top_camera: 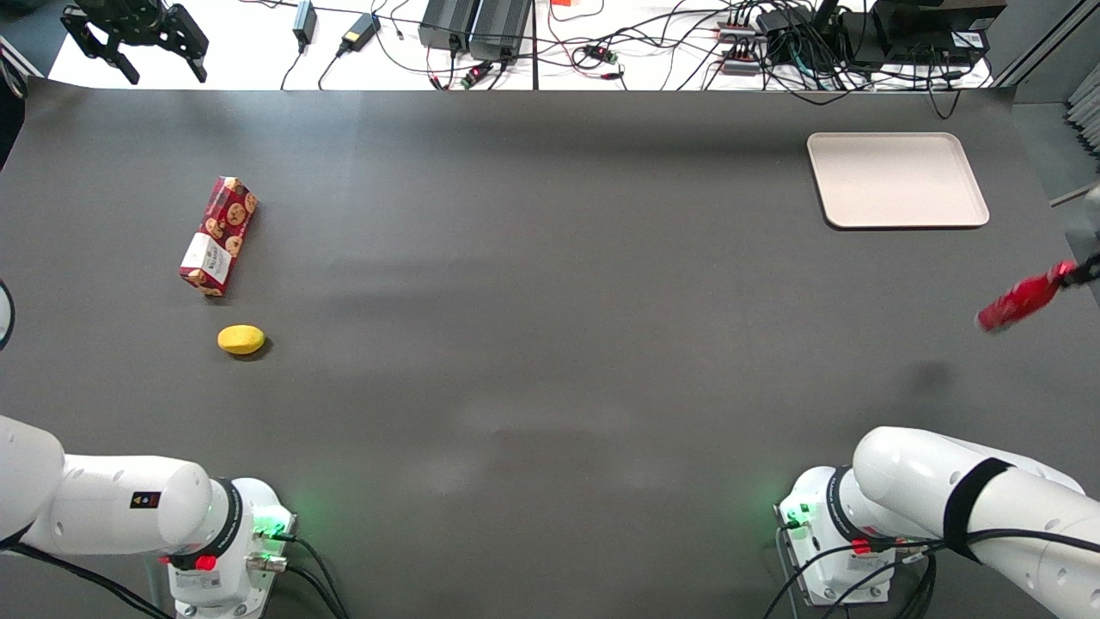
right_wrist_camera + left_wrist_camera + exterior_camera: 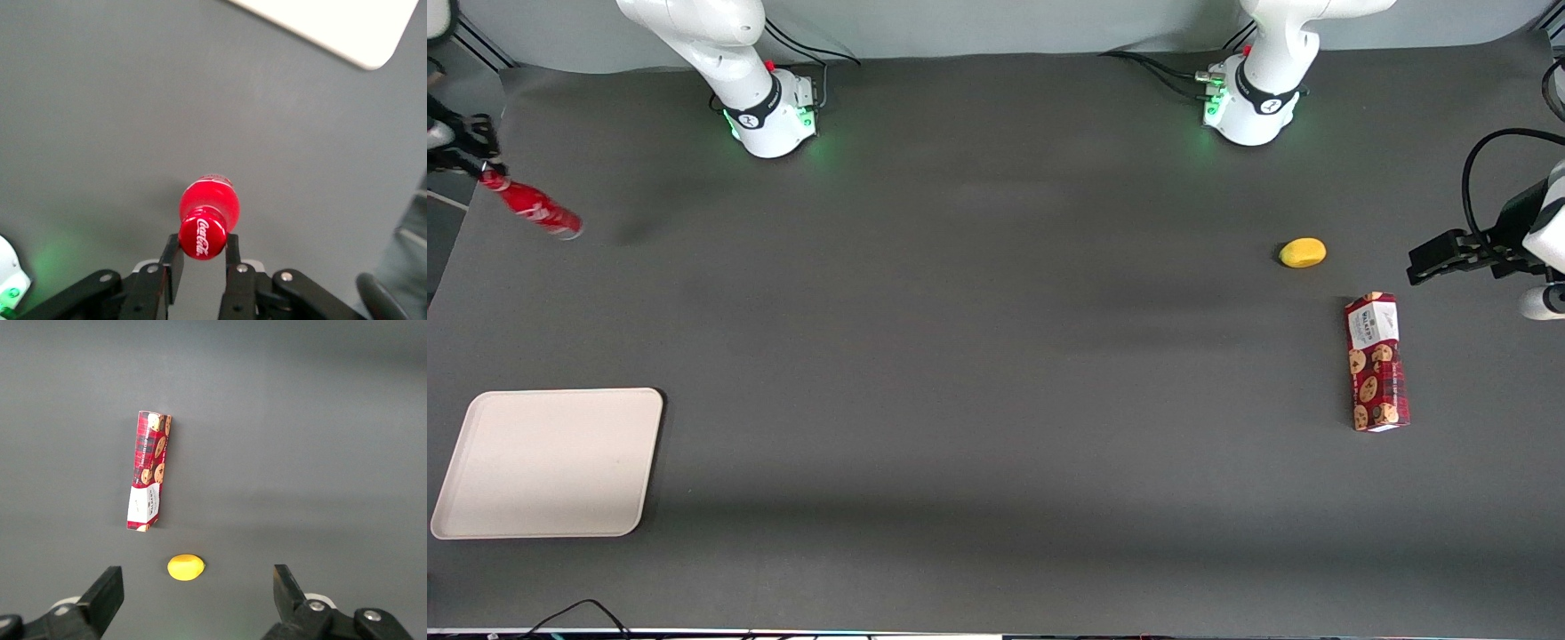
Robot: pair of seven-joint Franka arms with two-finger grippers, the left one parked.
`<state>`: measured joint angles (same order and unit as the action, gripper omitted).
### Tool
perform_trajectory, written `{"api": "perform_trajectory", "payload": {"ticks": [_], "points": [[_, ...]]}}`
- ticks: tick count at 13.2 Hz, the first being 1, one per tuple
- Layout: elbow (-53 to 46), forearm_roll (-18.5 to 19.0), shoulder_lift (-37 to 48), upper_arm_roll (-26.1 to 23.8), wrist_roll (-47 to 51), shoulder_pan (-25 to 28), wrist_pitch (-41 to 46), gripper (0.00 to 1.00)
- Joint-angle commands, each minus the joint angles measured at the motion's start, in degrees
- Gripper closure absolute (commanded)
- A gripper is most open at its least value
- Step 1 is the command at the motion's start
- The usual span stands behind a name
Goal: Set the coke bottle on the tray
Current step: 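Lift the bottle and carry it with the right gripper toward the white tray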
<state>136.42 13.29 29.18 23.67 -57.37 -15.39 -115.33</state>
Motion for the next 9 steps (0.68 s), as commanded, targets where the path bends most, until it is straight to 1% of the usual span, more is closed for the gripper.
{"api": "perform_trajectory", "payload": {"ticks": [1,3,5,7,9], "points": [[-15.07,-3.43,-10.42,-0.20,-5.27,4.66,3.97,1.00],[-25.71,-8.43,-21.21,-0.29,-13.69,4.06,3.98,1.00],[-36.26,-14.41,-32.47,-0.20,-22.04,3.00,3.98,1.00],[-44.45,-19.51,-42.05,-0.29,-27.77,1.42,3.71,1.00],[-51.92,-23.82,-50.76,-0.29,-32.09,0.63,3.28,1.00]]}}
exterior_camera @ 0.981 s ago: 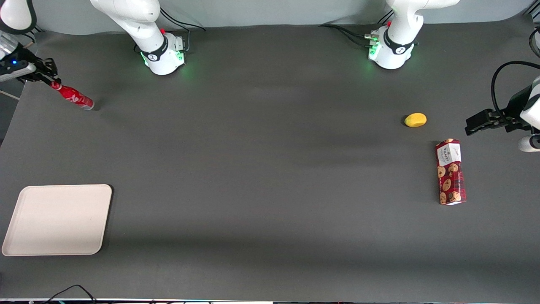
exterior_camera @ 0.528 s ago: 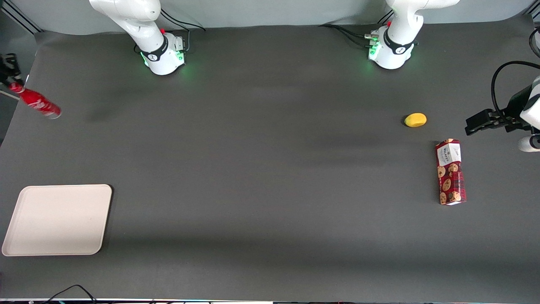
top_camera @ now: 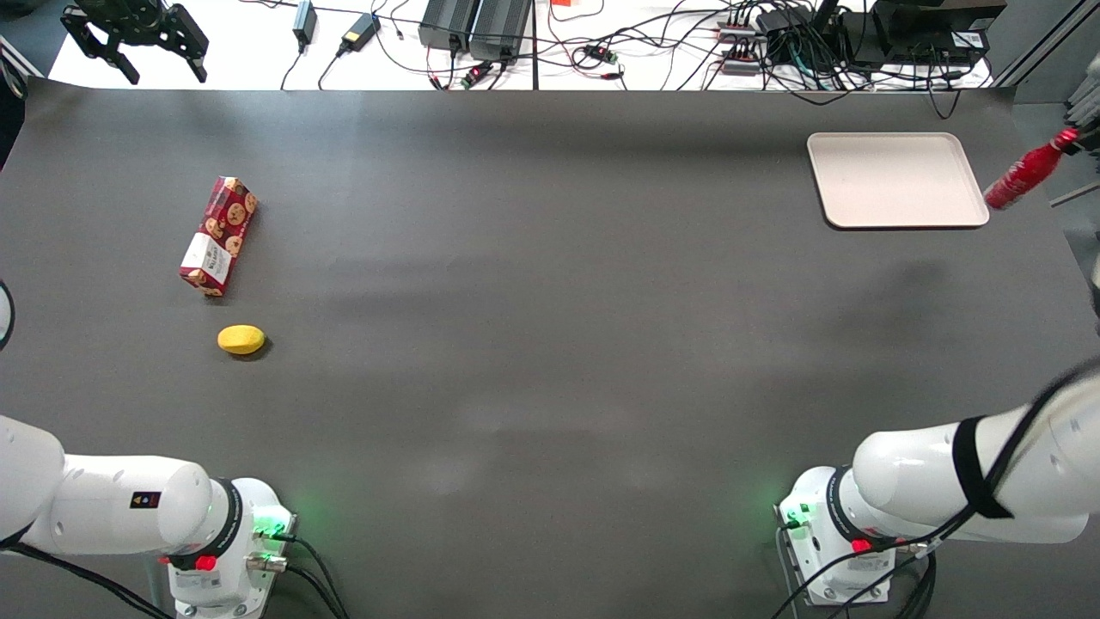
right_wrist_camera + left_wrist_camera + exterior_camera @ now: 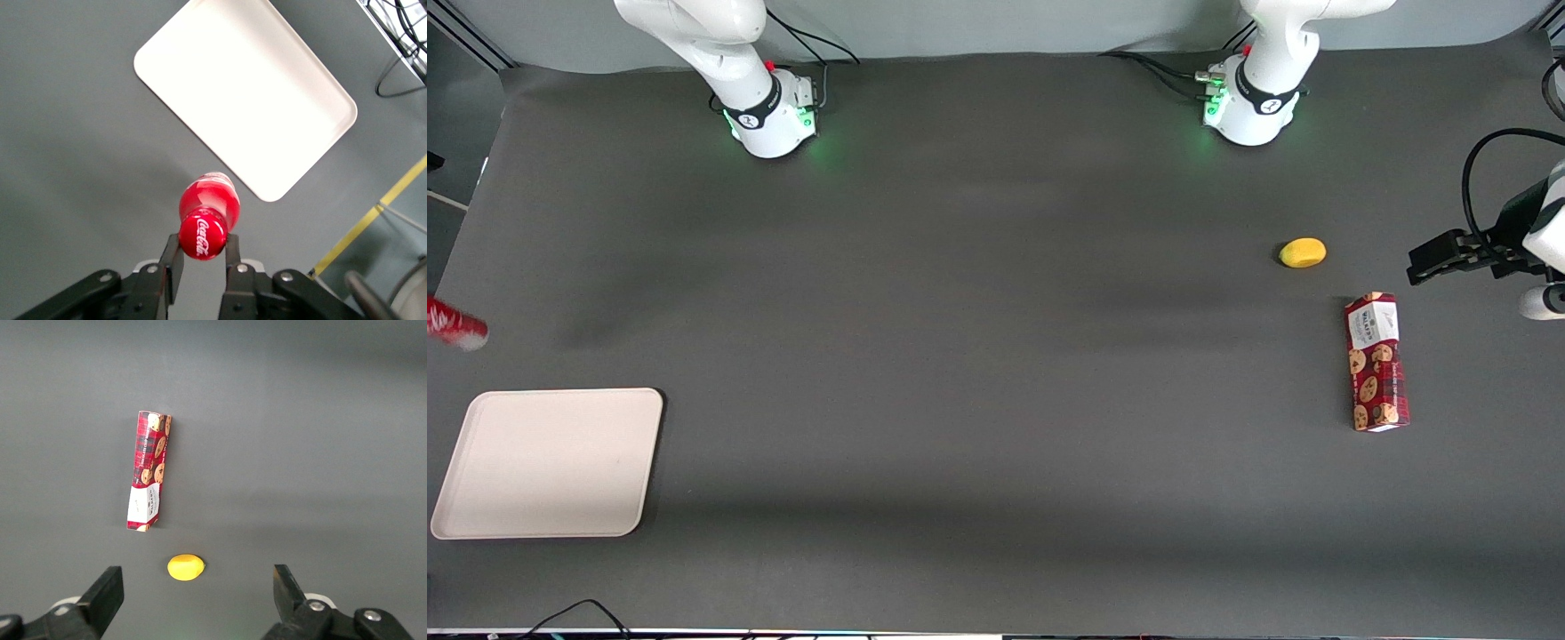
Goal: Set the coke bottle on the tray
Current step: 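Lift the bottle and carry it with the right gripper toward the white tray, then lower the bottle onto the tray's corner and open the right gripper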
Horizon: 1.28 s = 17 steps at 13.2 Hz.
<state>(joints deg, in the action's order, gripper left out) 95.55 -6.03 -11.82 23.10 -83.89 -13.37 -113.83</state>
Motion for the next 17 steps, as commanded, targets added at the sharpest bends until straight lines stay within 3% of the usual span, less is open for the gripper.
{"api": "perform_trajectory", "payload": {"ticks": [1,4,11,12,13,14,15,16,17], "points": [[-14.49,-6.17,-14.23,0.02,-7.15,-2.62,1.59,1.00],[-23.99,-11.36,-25.68,-0.16,-11.81,-5.00,1.07,1.00],[-25.33,-11.98,-29.84,-1.30,-13.14,-8.78,-2.36,1.00],[-25.33,-13.55,-30.27,-1.30,-13.32,-8.87,-2.36,1.00],[-25.33,-14.70,-30.71,-1.30,-13.32,-8.87,-2.36,0.67],[-25.42,-14.88,-31.06,-1.30,-13.32,-8.87,-2.36,0.65],[-25.42,-14.97,-31.15,-1.30,-13.23,-8.78,-2.36,0.36],[-25.59,-14.97,-31.07,-1.39,-13.06,-8.52,-2.36,0.00],[-25.59,-15.41,-30.89,-1.39,-12.88,-8.34,-2.36,0.00]]}}
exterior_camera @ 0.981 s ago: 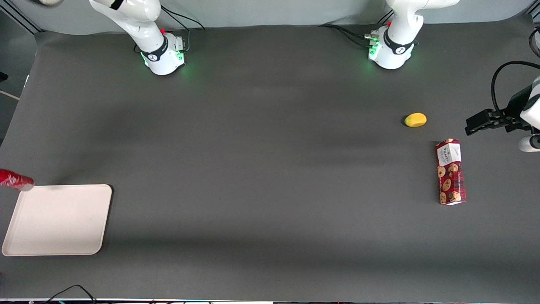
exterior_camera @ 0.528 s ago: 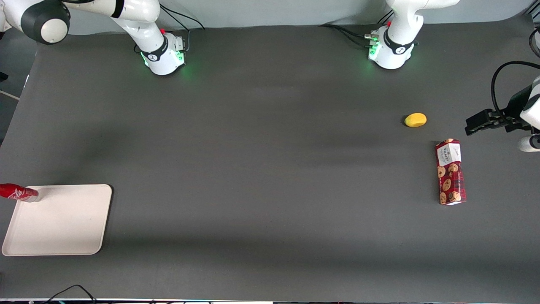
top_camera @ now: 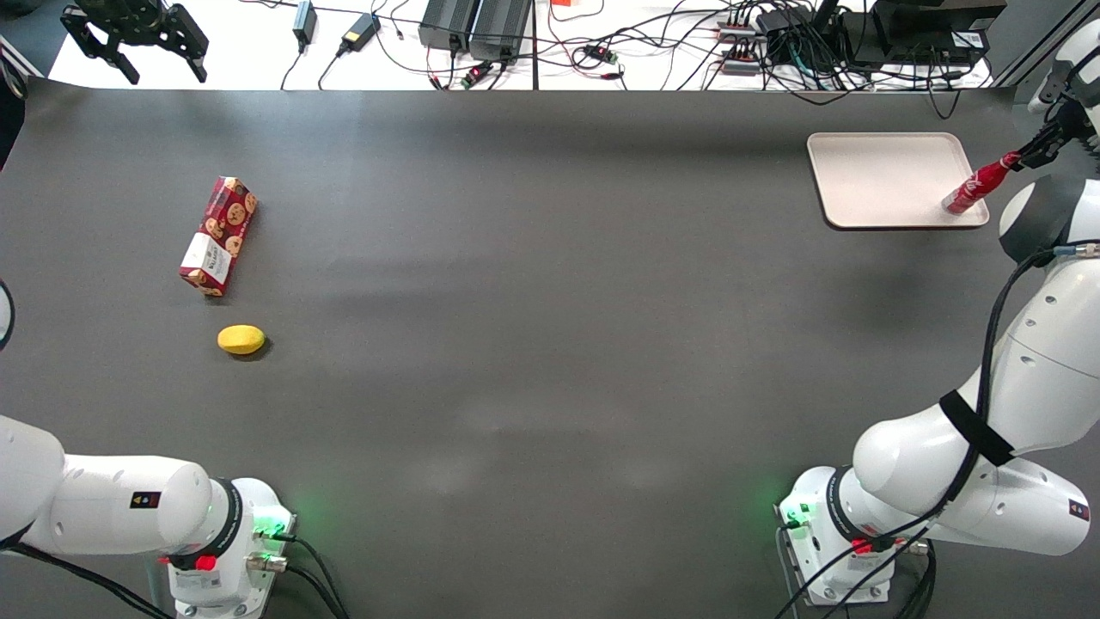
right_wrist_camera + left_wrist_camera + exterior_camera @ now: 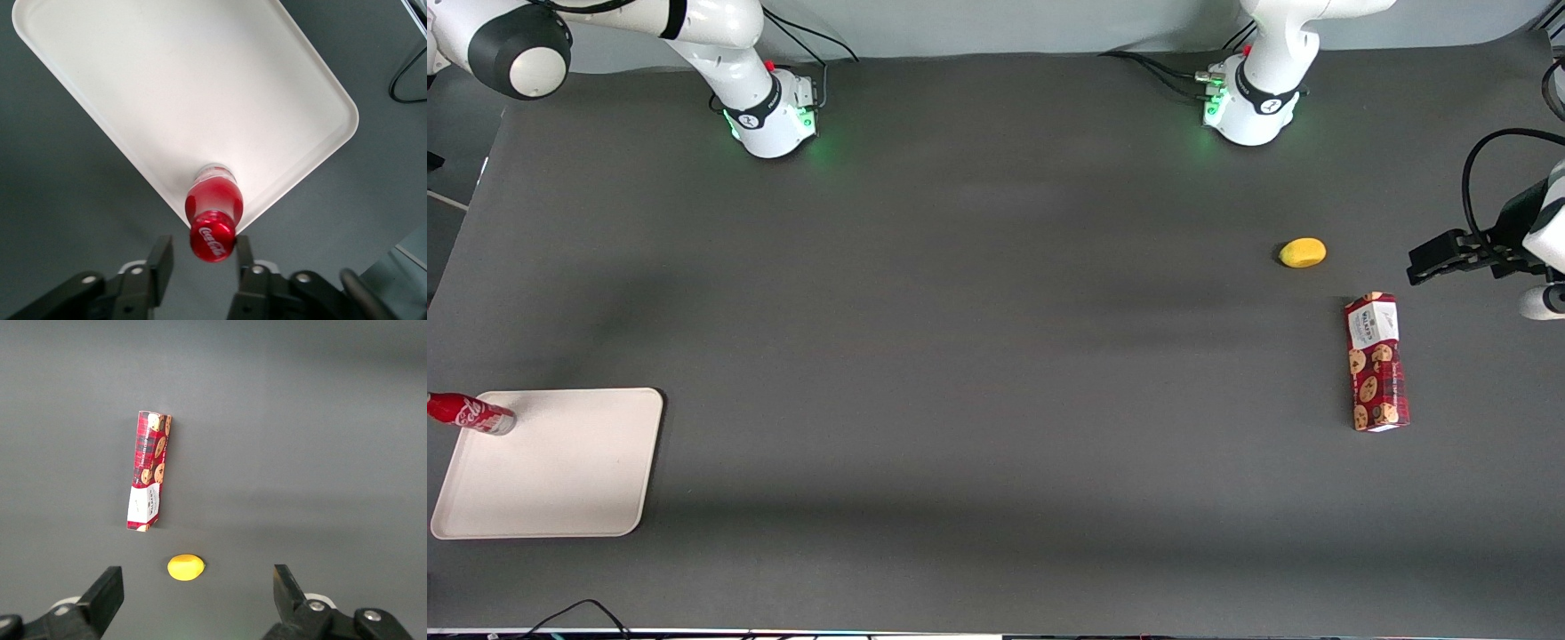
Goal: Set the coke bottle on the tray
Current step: 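Lower the bottle onto the tray's corner and open the right gripper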
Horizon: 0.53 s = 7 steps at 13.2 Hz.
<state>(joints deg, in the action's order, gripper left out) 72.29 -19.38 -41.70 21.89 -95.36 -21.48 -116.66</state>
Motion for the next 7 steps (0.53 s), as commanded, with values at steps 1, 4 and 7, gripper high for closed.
{"api": "perform_trajectory", "payload": {"ticks": [1,4,7], "points": [[-2.41,-1.98,-0.58,-0.27,-0.97,-0.06,0.56,0.00],[-2.07,-1.02,3.45,-0.36,-0.44,0.55,1.87,0.00],[-0.75,3.27,10.73,-0.45,2.53,3.10,11.51,0.00]]}}
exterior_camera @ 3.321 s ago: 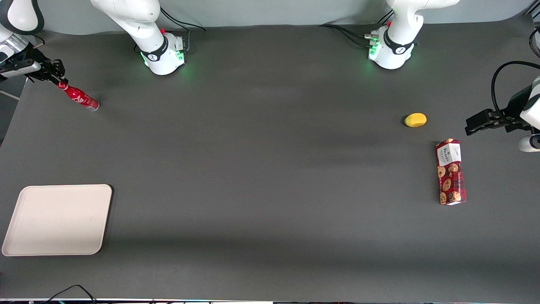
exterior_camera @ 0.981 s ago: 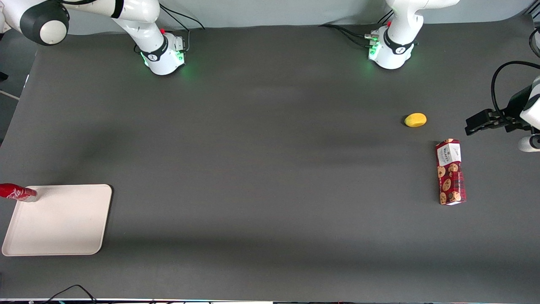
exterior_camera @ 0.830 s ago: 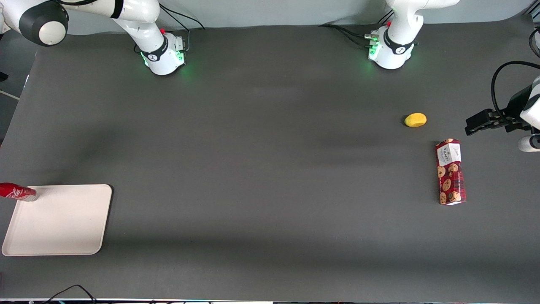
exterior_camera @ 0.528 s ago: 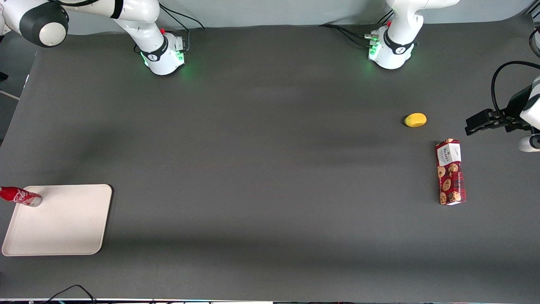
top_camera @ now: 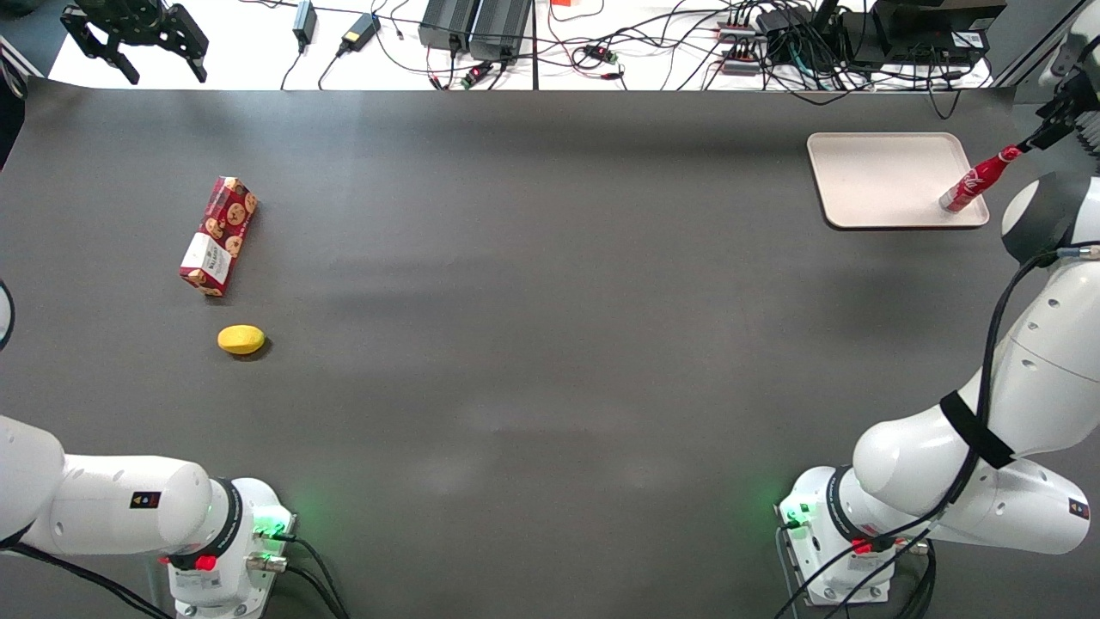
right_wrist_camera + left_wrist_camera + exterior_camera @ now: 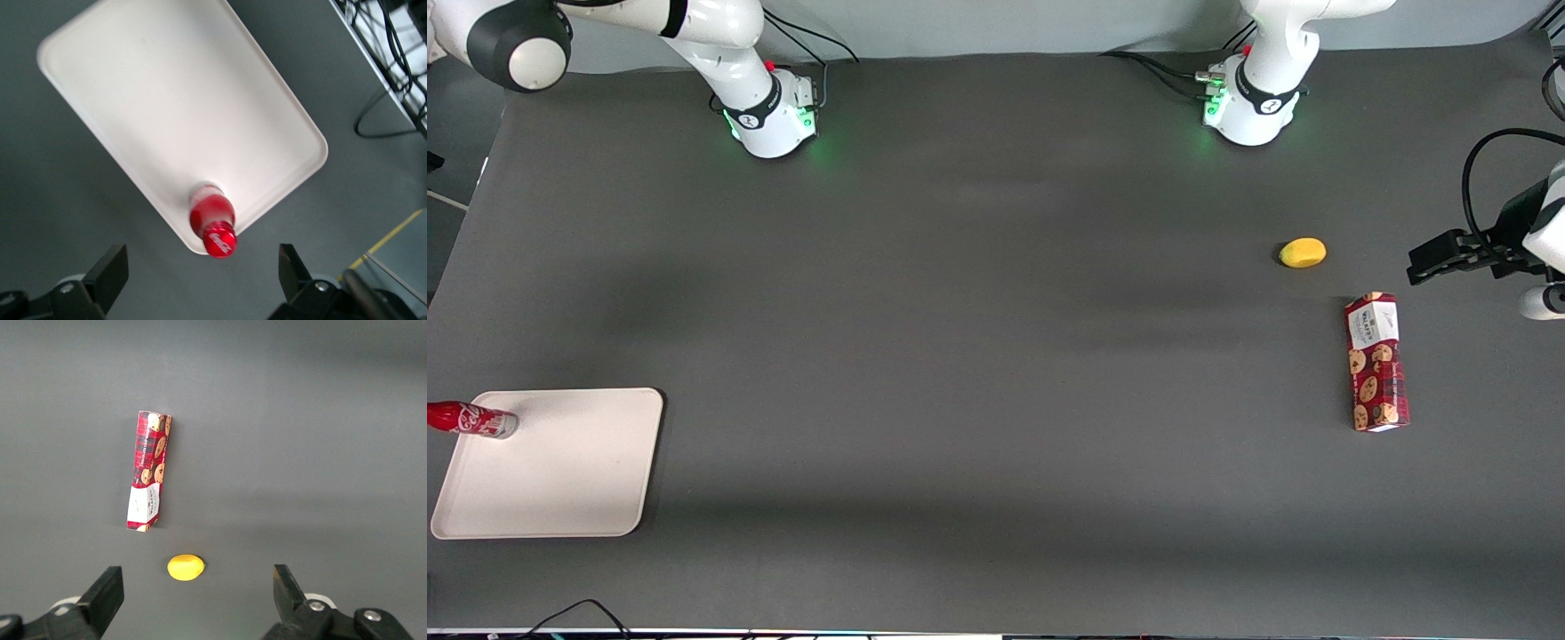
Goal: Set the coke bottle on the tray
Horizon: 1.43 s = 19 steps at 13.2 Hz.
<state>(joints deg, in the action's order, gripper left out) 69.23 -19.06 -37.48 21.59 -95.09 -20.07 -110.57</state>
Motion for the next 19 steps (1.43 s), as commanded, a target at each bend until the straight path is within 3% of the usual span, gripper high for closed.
{"api": "perform_trajectory", "payload": {"ticks": [1,4,6,9,13,16,19], "points": [[4.14,6.89,10.63,-0.06,6.62,4.39,8.32,0.00],[11.25,12.63,21.80,-0.85,18.41,9.16,12.73,0.00],[17.75,14.05,28.57,-2.25,25.35,11.27,13.18,0.00],[26.98,20.54,40.25,-11.46,41.50,11.36,14.06,0.00],[29.74,22.84,48.19,-17.36,63.22,16.98,22.74,0.00],[31.22,22.93,52.06,-22.98,74.40,18.56,26.36,0.00],[39.38,22.93,60.31,-23.96,82.24,20.94,26.37,0.00]]}}
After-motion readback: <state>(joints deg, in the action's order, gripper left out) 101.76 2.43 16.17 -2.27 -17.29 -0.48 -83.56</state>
